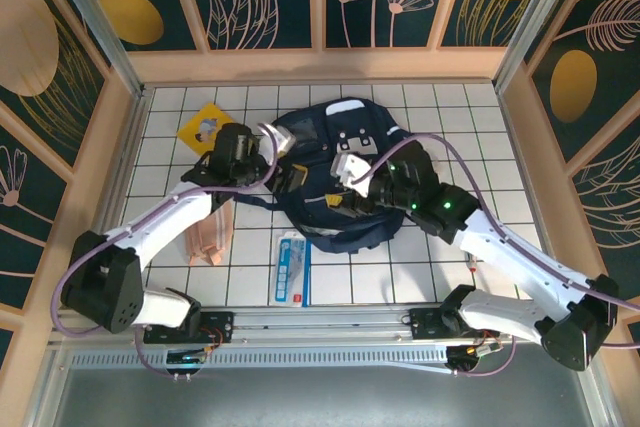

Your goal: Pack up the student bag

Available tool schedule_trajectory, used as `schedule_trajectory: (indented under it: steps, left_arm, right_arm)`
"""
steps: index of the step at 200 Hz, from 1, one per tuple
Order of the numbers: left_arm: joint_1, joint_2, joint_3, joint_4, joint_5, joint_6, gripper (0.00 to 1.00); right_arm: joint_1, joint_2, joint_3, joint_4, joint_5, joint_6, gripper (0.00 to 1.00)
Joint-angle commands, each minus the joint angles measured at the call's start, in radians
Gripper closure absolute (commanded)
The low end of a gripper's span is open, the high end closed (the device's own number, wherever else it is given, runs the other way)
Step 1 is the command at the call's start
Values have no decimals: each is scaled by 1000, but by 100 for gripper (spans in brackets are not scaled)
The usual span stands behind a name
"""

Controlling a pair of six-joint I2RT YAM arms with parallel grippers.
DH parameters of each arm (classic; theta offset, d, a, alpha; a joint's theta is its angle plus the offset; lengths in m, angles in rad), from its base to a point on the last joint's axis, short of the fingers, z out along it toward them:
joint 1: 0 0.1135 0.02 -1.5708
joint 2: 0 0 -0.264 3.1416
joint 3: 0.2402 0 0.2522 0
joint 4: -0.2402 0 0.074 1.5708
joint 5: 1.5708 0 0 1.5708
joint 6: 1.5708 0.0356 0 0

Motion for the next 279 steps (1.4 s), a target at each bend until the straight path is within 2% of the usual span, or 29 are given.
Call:
schedule_trajectory:
  steps: [1, 10, 26, 47, 61, 84, 95, 110, 122, 144, 181, 217, 251, 267, 279]
  left_arm:
    - [59, -69, 73, -85, -156, -360, 12]
    - [109, -82, 84, -107, -154, -457, 9]
    - [192, -103, 106, -158, -161, -565, 11]
    - [241, -106, 152, -265, -289, -582, 6]
    - [285, -91, 178, -331, -339, -594, 5]
    - [383, -78, 161, -334, -298, -629, 6]
    - [432, -70, 137, -302, -264, -641, 9]
    - [498, -38, 116, -264, -207, -670, 15]
    - [535, 3, 114, -235, -180, -681, 16]
    - [562, 96, 132, -187, -173, -687, 15]
    - [574, 312, 228, -154, -186, -703, 16]
    - [575, 490, 303, -120, -179, -732, 17]
    - [575, 583, 372, -153, -206, -780, 19]
    - [575, 593, 369, -148, -240, -799, 20]
    - [575, 592, 351, -132, -259, -812, 19]
  right_arm:
    - [-16, 37, 9, 272, 112, 304, 16]
    - [-30, 90, 50, 289, 108, 381, 15]
    - [-53, 206, 155, 263, 117, 498, 13]
    - [-67, 345, 273, 220, 186, 613, 13]
    - [-67, 433, 336, 205, 209, 675, 17]
    - [-66, 580, 407, 223, 136, 754, 21]
    - [-66, 650, 431, 255, 88, 802, 23]
    - [-66, 765, 481, 293, 22, 860, 30]
    - [-67, 864, 557, 293, -26, 893, 35]
    - [-63, 1049, 733, 263, -73, 925, 41]
    - [-59, 1314, 1021, 209, -74, 968, 42]
    - [-50, 1514, 1247, 220, -86, 1081, 44]
    - [-49, 1579, 1258, 292, -86, 1184, 48]
    - [-46, 1577, 1234, 249, -36, 1213, 48]
    - [-38, 1567, 1217, 168, 35, 1198, 54]
